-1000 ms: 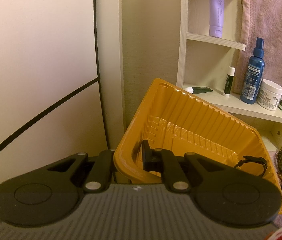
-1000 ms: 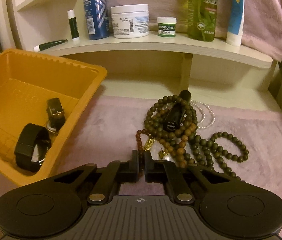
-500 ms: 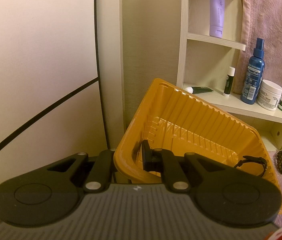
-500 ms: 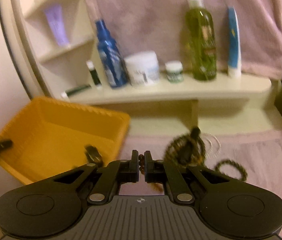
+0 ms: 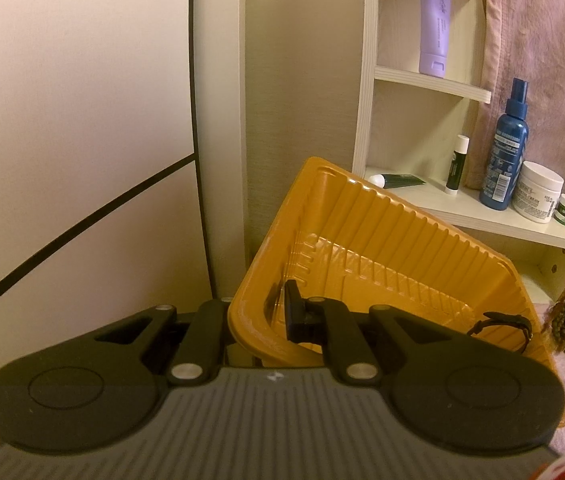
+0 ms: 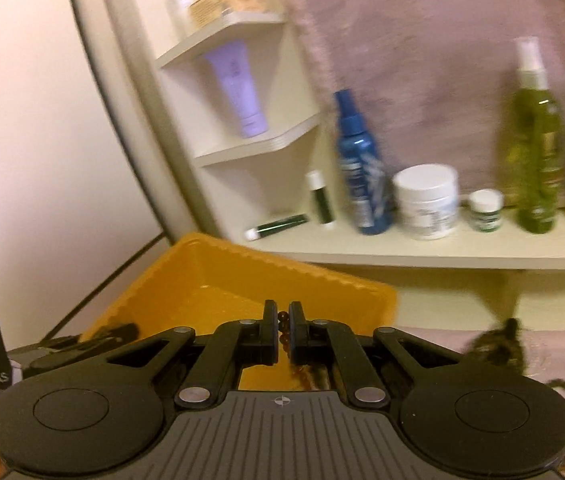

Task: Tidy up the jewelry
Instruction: 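Carry the red bead bracelet into the orange tray and release it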

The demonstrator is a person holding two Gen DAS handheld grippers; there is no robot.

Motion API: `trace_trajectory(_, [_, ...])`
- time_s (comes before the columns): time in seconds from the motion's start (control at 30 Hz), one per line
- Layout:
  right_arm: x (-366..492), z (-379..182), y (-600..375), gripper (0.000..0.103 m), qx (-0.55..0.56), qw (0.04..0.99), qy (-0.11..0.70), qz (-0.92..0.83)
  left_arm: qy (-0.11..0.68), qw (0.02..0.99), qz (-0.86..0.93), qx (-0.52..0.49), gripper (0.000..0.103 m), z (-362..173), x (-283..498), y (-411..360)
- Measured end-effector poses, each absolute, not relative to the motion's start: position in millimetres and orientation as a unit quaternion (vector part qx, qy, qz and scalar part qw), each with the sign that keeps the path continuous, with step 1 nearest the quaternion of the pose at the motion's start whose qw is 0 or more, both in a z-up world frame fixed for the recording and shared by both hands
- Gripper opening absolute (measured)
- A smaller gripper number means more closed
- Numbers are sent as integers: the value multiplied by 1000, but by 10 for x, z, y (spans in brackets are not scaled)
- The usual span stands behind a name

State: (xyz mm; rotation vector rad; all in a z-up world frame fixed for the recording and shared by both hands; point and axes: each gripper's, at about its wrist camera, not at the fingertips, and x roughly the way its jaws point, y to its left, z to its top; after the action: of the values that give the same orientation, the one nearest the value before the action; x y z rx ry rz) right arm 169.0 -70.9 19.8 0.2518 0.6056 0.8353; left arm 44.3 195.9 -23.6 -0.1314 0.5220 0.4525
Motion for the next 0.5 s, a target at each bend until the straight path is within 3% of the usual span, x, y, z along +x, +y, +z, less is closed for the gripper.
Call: trace_trajectory(0.5, [1615,-319,61,5,58,831,369,413,256,939,222,-68,10,-243,437,1949])
